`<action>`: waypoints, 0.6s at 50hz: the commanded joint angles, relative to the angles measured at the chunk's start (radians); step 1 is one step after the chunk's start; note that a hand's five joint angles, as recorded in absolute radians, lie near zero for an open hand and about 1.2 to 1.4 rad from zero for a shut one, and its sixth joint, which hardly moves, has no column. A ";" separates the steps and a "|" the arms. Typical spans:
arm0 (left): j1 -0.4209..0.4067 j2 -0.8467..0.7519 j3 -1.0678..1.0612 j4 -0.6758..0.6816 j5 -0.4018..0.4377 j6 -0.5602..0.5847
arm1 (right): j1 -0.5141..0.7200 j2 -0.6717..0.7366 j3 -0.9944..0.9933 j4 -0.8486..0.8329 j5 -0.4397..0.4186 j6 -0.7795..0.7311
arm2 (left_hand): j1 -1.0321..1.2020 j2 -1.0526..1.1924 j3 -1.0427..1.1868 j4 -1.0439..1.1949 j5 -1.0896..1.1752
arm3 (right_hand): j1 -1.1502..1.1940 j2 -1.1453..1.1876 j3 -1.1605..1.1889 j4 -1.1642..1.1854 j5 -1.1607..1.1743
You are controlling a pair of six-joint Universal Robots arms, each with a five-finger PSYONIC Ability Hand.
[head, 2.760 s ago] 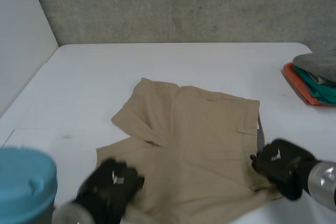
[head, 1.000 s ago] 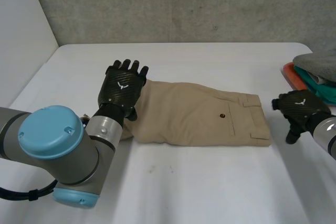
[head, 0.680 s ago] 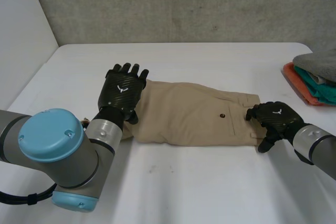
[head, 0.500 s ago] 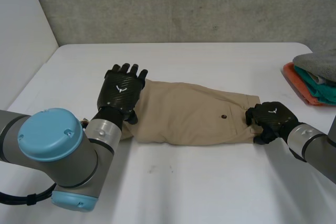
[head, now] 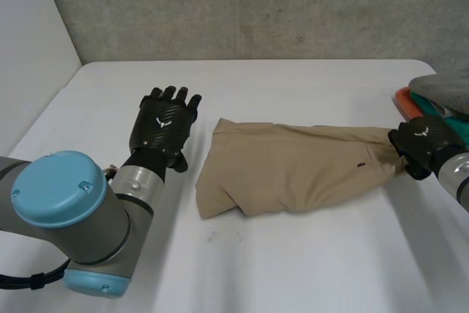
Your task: Fold the laundry.
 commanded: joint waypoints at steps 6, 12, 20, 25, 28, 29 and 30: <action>0.003 0.052 -0.005 0.000 -0.002 -0.001 | 0.431 0.061 -0.177 -0.110 -0.199 -0.170 | -0.014 -0.031 -0.039 -0.030 -0.047 | 0.462 0.215 0.241 0.205 0.265; 0.019 0.066 -0.016 0.002 -0.031 -0.005 | 0.598 0.241 -0.283 -0.112 -0.359 -0.220 | -0.014 -0.031 -0.039 -0.030 -0.047 | 0.462 0.215 0.241 0.205 0.265; 0.043 0.066 0.002 0.005 -0.053 -0.005 | 0.656 0.344 -0.340 -0.090 -0.331 -0.156 | -0.014 -0.031 -0.039 -0.030 -0.047 | -0.420 -0.667 -0.642 -0.677 -0.617; 0.051 0.063 0.066 0.005 -0.051 -0.005 | 0.647 0.286 -0.338 -0.089 -0.241 0.098 | -0.014 -0.031 -0.039 -0.030 -0.047 | -0.759 -1.007 -0.981 -1.017 -0.957; 0.049 0.052 0.108 0.003 -0.046 -0.005 | 0.637 0.151 -0.335 -0.095 -0.164 0.403 | -0.014 -0.031 -0.039 -0.030 -0.047 | -0.759 -1.007 -0.981 -1.017 -0.957; 0.045 0.046 0.137 0.000 -0.043 -0.011 | 0.630 0.125 -0.335 -0.096 -0.143 0.481 | -0.014 -0.031 -0.039 -0.030 -0.047 | -0.759 -1.007 -0.981 -1.017 -0.957; 0.040 0.040 0.151 -0.002 -0.042 -0.017 | 0.612 0.082 -0.334 -0.101 -0.099 0.628 | -0.014 -0.031 -0.039 -0.030 -0.047 | -0.759 -1.007 -0.981 -1.017 -0.957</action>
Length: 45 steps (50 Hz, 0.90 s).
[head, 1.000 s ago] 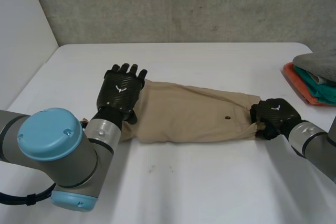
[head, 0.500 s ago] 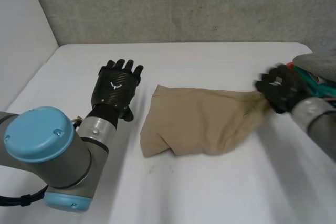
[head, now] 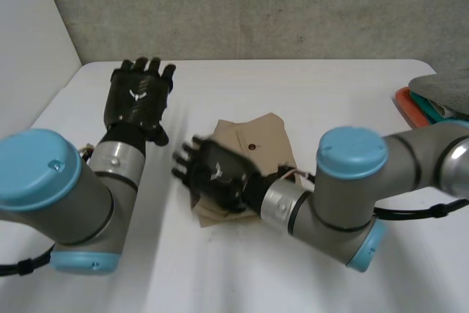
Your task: Fold the laundry.
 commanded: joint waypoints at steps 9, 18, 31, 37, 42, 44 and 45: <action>-0.116 -0.160 0.303 -0.260 0.080 -0.165 | -0.196 -0.218 -0.012 0.121 0.272 0.874 | -0.014 -0.031 -0.039 -0.030 -0.047 | -0.031 -0.067 -0.079 -0.082 -0.100; -0.128 -0.351 0.428 -0.477 0.070 -0.227 | -0.196 0.042 -0.204 0.337 0.329 0.681 | -0.008 -0.024 -0.033 -0.024 -0.040 | -0.031 -0.067 -0.079 -0.082 -0.100; -0.127 -0.431 0.468 -0.523 0.022 -0.066 | -0.188 0.156 -0.289 0.380 0.366 0.550 | 0.007 -0.010 -0.018 -0.009 -0.026 | -0.031 -0.067 -0.079 -0.082 -0.100; -0.128 -0.418 0.483 -0.522 0.039 -0.061 | -0.185 0.127 -0.289 0.380 0.372 0.513 | 0.007 -0.010 -0.018 -0.009 -0.026 | -0.031 -0.067 -0.079 -0.082 -0.100; -0.128 -0.408 0.517 -0.529 0.071 -0.061 | -0.184 0.107 -0.286 0.380 0.386 0.508 | 0.007 -0.010 -0.018 -0.009 -0.026 | -0.031 -0.067 -0.079 -0.082 -0.100; -0.125 -0.367 0.526 -0.541 0.091 -0.067 | -0.184 0.057 -0.266 0.371 0.404 0.502 | 0.004 -0.013 -0.021 -0.012 -0.029 | -0.031 -0.067 -0.079 -0.082 -0.100; -0.120 -0.344 0.525 -0.548 0.100 -0.069 | -0.184 0.034 -0.257 0.368 0.412 0.499 | 0.004 -0.013 -0.021 -0.012 -0.029 | -0.031 -0.067 -0.079 -0.082 -0.100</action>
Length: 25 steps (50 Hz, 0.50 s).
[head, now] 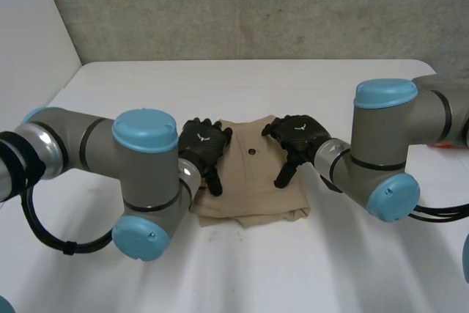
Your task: Fold the laundry.
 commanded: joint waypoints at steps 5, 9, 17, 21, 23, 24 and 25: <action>0.047 0.227 0.015 -0.061 0.123 -0.025 | -0.003 -0.238 0.120 -0.073 0.076 -0.044 | 0.004 -0.013 -0.021 -0.012 -0.029 | -0.017 -0.050 -0.041 -0.064 -0.062; 0.066 0.325 -0.001 -0.116 0.219 -0.075 | 0.001 -0.332 0.235 -0.122 0.082 -0.077 | 0.004 -0.013 -0.021 -0.012 -0.029 | -0.017 -0.050 -0.041 -0.064 -0.062; 0.101 0.453 -0.038 -0.277 0.526 -0.123 | 0.039 -0.422 0.497 -0.241 0.076 -0.075 | 0.007 -0.010 -0.018 -0.009 -0.026 | -0.017 -0.050 -0.041 -0.064 -0.062; 0.106 0.471 -0.039 -0.288 0.577 -0.128 | 0.107 -0.412 0.608 -0.385 0.082 -0.086 | 0.007 -0.010 -0.018 -0.009 -0.026 | -0.017 -0.050 -0.041 -0.064 -0.062; 0.106 0.477 -0.039 -0.288 0.573 -0.132 | 0.134 -0.399 0.660 -0.474 0.079 -0.089 | 0.007 -0.010 -0.018 -0.009 -0.026 | -0.017 -0.050 -0.041 -0.064 -0.062; 0.106 0.482 -0.041 -0.288 0.573 -0.134 | 0.141 -0.390 0.674 -0.504 0.080 -0.092 | 0.007 -0.010 -0.018 -0.009 -0.026 | -0.017 -0.050 -0.041 -0.064 -0.062; 0.107 0.485 -0.041 -0.288 0.573 -0.140 | 0.147 -0.378 0.685 -0.530 0.080 -0.095 | 0.007 -0.010 -0.018 -0.009 -0.026 | -0.017 -0.050 -0.041 -0.064 -0.062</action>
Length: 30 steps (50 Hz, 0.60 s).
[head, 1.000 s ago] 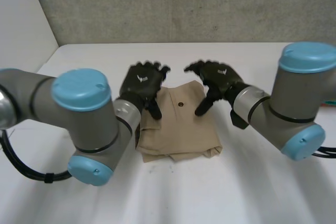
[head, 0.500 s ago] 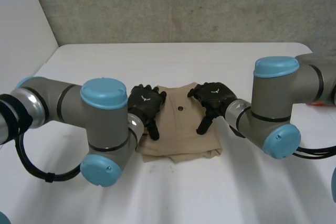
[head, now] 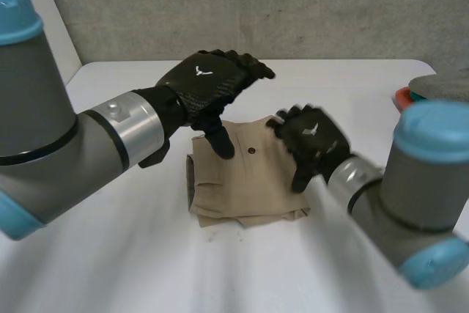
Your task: Fold the laundry.
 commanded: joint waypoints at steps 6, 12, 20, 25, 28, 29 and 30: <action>0.010 0.028 -0.009 -0.020 0.062 -0.020 | 0.097 0.162 0.163 -0.341 0.003 -0.092 | 0.007 -0.010 -0.018 -0.009 -0.026 | -0.017 -0.050 -0.041 -0.064 -0.062; 0.011 0.025 -0.009 -0.017 0.060 -0.022 | 0.097 0.242 0.108 -0.387 0.004 -0.150 | 0.007 -0.010 -0.018 -0.009 -0.026 | -0.017 -0.050 -0.041 -0.064 -0.062; 0.011 0.022 -0.009 -0.014 0.048 -0.031 | 0.095 0.297 0.022 -0.404 0.038 -0.147 | 0.007 -0.010 -0.018 -0.009 -0.026 | -0.017 -0.050 -0.041 -0.064 -0.062; 0.011 0.019 -0.009 -0.014 0.045 -0.037 | 0.097 0.332 -0.032 -0.402 0.043 -0.145 | 0.007 -0.010 -0.018 -0.009 -0.026 | -0.015 -0.049 -0.040 -0.063 -0.060; 0.011 0.019 -0.009 -0.013 0.043 -0.043 | 0.095 0.372 -0.082 -0.401 0.043 -0.142 | 0.007 -0.010 -0.018 -0.009 -0.026 | 0.088 0.054 0.063 0.040 0.042; 0.011 0.018 -0.009 -0.013 0.045 -0.046 | 0.095 0.385 -0.096 -0.399 0.044 -0.142 | 0.007 -0.010 -0.018 -0.009 -0.026 | 0.111 0.078 0.086 0.063 0.066; 0.011 0.018 -0.009 -0.013 0.045 -0.049 | 0.095 0.392 -0.108 -0.395 0.044 -0.142 | 0.007 -0.010 -0.018 -0.009 -0.026 | 0.143 0.110 0.119 0.096 0.098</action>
